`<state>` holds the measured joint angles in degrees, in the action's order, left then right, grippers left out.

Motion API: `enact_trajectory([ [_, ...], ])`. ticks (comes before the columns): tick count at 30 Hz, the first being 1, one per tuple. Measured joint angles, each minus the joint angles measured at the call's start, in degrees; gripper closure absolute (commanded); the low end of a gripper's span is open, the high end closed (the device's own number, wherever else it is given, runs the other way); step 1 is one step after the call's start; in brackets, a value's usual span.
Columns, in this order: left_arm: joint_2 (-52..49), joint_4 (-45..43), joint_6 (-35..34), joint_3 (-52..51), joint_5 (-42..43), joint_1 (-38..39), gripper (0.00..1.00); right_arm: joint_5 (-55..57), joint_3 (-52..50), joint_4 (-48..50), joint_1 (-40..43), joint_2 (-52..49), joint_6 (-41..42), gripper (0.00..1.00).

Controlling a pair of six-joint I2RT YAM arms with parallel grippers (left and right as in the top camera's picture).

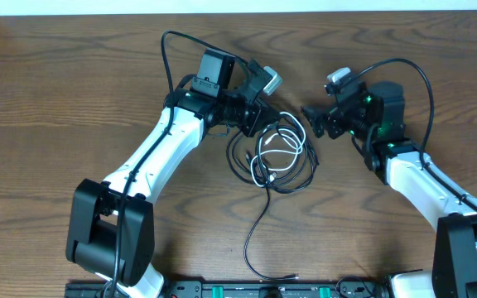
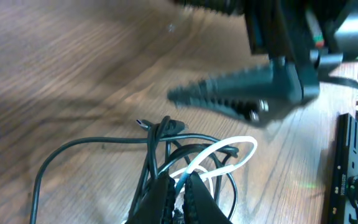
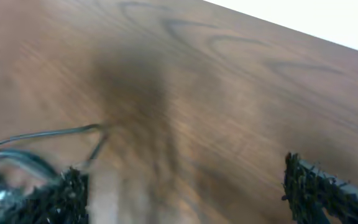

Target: Untangle cables

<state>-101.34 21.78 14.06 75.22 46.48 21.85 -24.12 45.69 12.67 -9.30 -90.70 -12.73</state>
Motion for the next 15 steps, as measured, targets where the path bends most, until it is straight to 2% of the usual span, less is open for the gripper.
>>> enact_trajectory([
  [9,0.0,-4.39,0.28,0.0,1.22,0.0,0.92,-11.13,-0.02,-7.76,0.35,0.0,-8.68,0.01],
  [15,-0.02,-4.46,0.28,0.0,7.26,0.0,0.92,-15.02,-0.02,-7.43,0.35,0.0,-13.7,0.05],
])
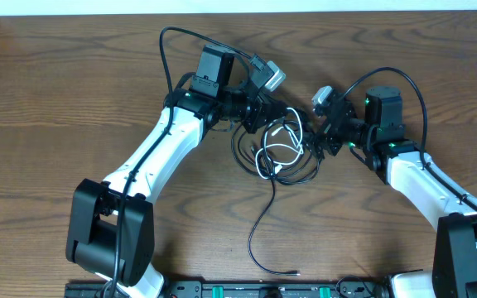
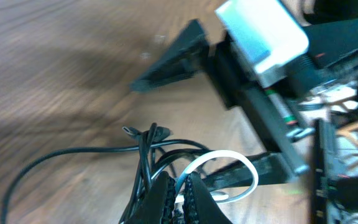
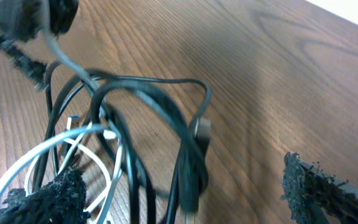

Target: Untangle cables

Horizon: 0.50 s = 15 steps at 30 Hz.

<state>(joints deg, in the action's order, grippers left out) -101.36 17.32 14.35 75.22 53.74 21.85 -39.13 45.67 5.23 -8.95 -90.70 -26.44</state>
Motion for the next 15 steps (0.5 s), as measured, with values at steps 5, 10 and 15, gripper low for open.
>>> enact_trajectory([
  [5,0.02,0.02,0.0,0.0,4.76,0.0,0.92,-1.33,0.02,2.21,0.0,0.0,-1.95,0.76],
  [10,0.02,0.0,-0.02,0.02,7.76,0.0,0.92,-2.34,0.0,2.73,0.0,0.0,-2.34,0.99],
  [15,0.02,0.02,-0.17,0.0,7.89,0.0,0.92,-3.72,0.0,2.08,0.0,0.0,-2.45,0.99],
])
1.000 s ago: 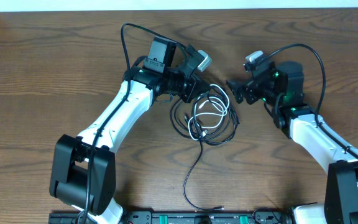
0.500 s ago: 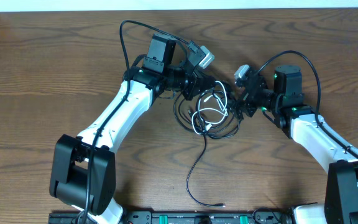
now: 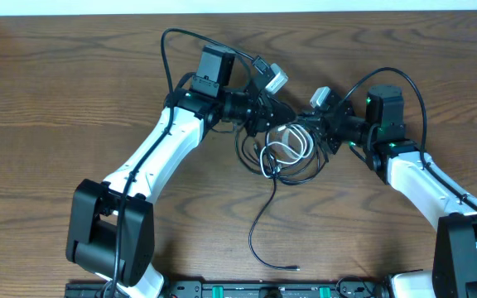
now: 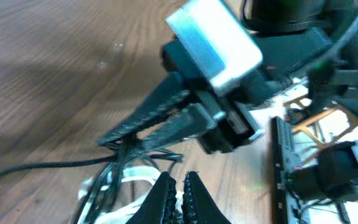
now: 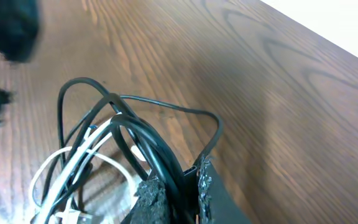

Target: Untangle cables

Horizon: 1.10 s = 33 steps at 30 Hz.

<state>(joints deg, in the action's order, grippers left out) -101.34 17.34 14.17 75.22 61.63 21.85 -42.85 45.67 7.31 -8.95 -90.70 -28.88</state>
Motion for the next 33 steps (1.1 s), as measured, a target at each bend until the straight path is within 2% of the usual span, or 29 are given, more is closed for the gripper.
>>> enact_trajectory([
  [10,0.0,2.16,-0.24,0.0,-7.67,0.0,0.92,-2.12,0.0,-0.07,0.0,0.0,0.11,0.99],
  [15,0.0,2.69,-0.5,0.0,-12.44,0.0,0.83,-2.8,0.0,-0.24,0.0,0.0,0.35,0.99],
  [22,0.0,2.67,-0.39,0.0,-14.56,0.0,0.43,-4.15,0.0,-0.26,-0.02,0.0,0.48,0.99],
  [23,0.0,2.67,-0.46,0.0,-14.64,0.0,0.36,-4.24,0.0,-0.28,-0.04,0.0,0.48,0.99],
  [24,0.0,2.58,-0.33,0.0,-14.64,0.0,0.2,-4.31,0.0,-0.33,-0.07,0.0,0.46,0.99],
  [26,0.0,2.6,-0.59,0.0,-14.49,0.0,0.07,-4.33,0.0,-0.31,-0.07,0.0,0.46,0.99],
  [33,0.0,3.15,-0.63,0.0,-13.53,0.0,0.06,-3.39,0.0,-0.22,-0.07,0.0,0.46,0.99],
])
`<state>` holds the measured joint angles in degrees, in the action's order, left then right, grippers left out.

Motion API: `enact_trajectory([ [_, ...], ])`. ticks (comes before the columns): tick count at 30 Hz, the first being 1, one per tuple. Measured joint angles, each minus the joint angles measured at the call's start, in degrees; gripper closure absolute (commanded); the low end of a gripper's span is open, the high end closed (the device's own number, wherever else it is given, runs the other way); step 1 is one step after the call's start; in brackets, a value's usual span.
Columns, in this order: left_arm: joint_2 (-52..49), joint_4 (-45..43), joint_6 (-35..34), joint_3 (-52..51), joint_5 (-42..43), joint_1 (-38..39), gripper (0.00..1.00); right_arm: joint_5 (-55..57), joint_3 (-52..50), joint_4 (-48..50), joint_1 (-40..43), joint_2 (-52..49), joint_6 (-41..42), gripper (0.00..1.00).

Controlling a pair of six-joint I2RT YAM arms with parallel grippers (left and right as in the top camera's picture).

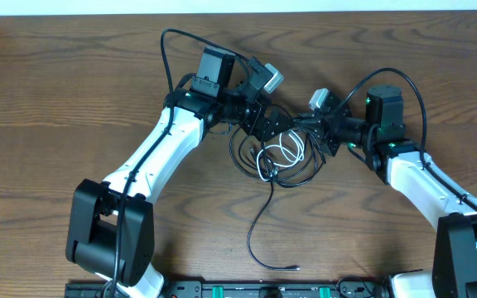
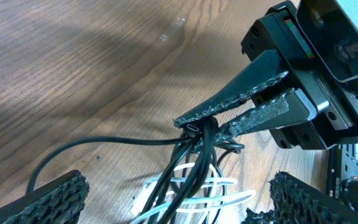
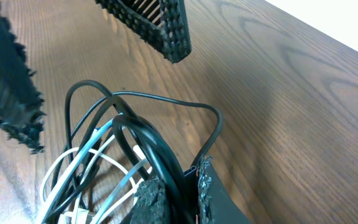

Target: Untangle cables

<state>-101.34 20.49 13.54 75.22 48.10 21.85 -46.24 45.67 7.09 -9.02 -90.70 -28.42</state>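
Observation:
A tangle of black cable and white cable lies on the wooden table between the two arms. My right gripper is shut on black strands at the tangle's upper right; in its own view the jaws pinch a thick black loop. My left gripper hangs open over the tangle's upper left, its fingers spread wide either side of the cables and touching nothing. One loose black end trails toward the near edge.
The two grippers nearly meet tip to tip above the tangle. Brown wooden table all round. A black rail runs along the table's near edge. Each arm's own black lead arcs over its wrist.
My left gripper was shut on the bundle and now stands open around it. My right gripper stays shut on the black strands. The tangle has barely shifted.
First my left gripper held the bundle shut while my right gripper stood open off to the right. Then the open right gripper was at the bundle's right side. Then it was shut on the black strands, both grippers holding. Now the left has let go.

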Motion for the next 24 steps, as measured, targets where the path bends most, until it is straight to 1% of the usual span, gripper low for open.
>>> enact_trajectory([
  [1,0.0,0.11,0.0,0.0,0.0,0.0,0.06,0.04,0.0,0.02,0.0,0.0,0.0,0.99],
  [2,0.0,0.2,0.0,0.0,0.0,0.0,0.11,0.09,0.0,0.04,0.0,0.0,0.0,0.99],
  [3,0.0,0.57,0.02,0.0,0.0,0.0,0.2,0.2,0.0,0.11,0.0,0.0,0.0,0.99],
  [4,0.0,1.14,0.31,0.02,-0.02,0.0,0.25,0.22,0.0,0.17,0.0,0.0,0.0,0.99],
  [8,0.0,3.8,3.34,0.0,0.0,0.44,0.29,0.5,0.0,0.35,0.0,0.0,0.24,0.99],
  [10,0.0,4.5,4.83,0.0,-0.28,1.25,0.34,0.66,0.0,0.33,0.0,0.0,1.01,0.99],
  [12,0.0,4.61,6.03,0.0,-1.51,2.51,0.44,0.76,0.0,-0.02,0.0,0.0,1.4,0.99],
  [13,0.0,4.68,6.54,0.0,-2.54,3.3,0.5,0.81,0.0,-0.22,0.0,0.0,1.62,0.99],
  [17,0.0,4.52,8.22,0.0,-7.52,5.92,0.57,0.83,0.0,-0.92,0.0,0.0,2.62,0.99],
  [20,0.0,4.37,9.01,0.0,-11.19,7.06,0.57,0.9,0.0,-0.98,0.0,0.0,2.95,0.99],
  [24,0.0,4.11,9.05,0.0,-13.25,7.54,0.58,0.92,0.0,-0.94,0.0,0.0,3.96,0.99],
])
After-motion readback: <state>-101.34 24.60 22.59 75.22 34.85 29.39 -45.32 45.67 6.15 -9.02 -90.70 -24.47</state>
